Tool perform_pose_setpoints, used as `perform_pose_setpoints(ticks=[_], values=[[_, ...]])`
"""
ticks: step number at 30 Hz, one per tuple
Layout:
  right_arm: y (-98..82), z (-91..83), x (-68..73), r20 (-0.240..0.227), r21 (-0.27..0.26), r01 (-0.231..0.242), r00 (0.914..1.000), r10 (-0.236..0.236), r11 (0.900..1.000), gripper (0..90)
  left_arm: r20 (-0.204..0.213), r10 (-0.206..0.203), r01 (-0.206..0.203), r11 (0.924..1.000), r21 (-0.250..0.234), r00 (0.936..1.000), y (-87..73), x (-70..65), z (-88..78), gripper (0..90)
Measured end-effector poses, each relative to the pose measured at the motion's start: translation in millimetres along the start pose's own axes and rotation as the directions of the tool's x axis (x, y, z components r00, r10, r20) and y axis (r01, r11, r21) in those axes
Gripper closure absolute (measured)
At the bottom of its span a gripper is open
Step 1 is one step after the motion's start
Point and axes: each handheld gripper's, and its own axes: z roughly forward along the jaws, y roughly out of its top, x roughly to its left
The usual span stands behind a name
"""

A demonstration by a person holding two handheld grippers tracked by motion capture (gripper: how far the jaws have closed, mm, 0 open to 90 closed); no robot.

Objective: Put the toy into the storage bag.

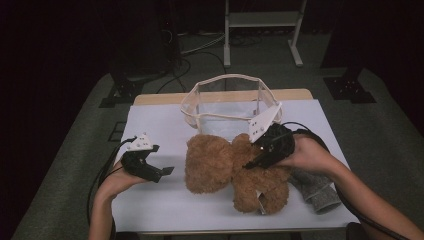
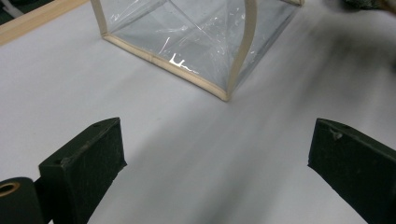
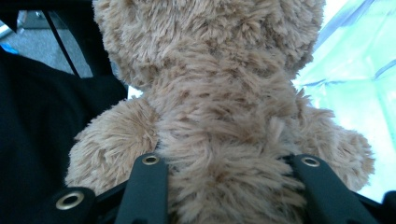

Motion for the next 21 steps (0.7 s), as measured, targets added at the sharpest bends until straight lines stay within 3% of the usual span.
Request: perform_pose_setpoints(ticks=[12,21], values=[[34.7,-50.6,-8.6,0.040,-0.037,0.002,0.9992,-0.001,0.999,62.0,0.001,-0.012,0.012,0.9999,-0.005,0.9999,-0.8,0.5,-0.8,2.8],[64.1,-80.5,-21.5,0.080,-0.031,0.010,0.9967,-0.007,0.999,62.0,0.000,-0.006,0.006,1.0000,-0.002,1.0000,-1.6,1.8,-0.8,2.8]])
